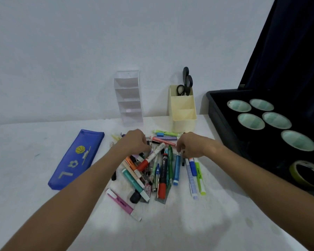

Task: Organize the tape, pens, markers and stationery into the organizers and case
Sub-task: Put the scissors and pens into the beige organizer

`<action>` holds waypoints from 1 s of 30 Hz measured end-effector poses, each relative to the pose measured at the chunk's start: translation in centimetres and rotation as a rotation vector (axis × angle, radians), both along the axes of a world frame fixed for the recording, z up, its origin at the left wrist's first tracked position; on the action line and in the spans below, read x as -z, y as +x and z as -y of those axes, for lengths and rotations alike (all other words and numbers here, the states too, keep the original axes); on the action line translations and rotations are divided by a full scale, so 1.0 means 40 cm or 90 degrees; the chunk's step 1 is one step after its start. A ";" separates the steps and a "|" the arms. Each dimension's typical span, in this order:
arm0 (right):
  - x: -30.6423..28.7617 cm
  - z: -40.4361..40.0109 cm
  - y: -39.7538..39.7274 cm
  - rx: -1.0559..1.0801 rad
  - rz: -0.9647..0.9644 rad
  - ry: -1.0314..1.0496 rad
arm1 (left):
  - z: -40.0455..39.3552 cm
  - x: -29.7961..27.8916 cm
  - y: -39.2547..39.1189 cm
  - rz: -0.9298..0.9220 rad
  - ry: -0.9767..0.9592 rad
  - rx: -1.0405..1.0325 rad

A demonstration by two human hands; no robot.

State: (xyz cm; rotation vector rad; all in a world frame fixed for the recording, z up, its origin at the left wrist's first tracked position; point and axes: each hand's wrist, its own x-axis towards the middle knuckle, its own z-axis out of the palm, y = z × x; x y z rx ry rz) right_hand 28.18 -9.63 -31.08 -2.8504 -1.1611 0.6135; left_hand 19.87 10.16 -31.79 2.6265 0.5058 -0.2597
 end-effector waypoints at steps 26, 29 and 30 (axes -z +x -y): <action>0.025 -0.068 -0.085 0.179 -0.197 0.219 | 0.078 -0.009 0.005 0.038 0.026 0.110; 0.025 -0.059 -0.081 0.246 -0.271 0.228 | 0.081 0.001 0.020 0.022 0.043 0.126; 0.023 -0.057 -0.078 0.269 -0.297 0.237 | 0.078 0.001 0.022 0.016 0.044 0.124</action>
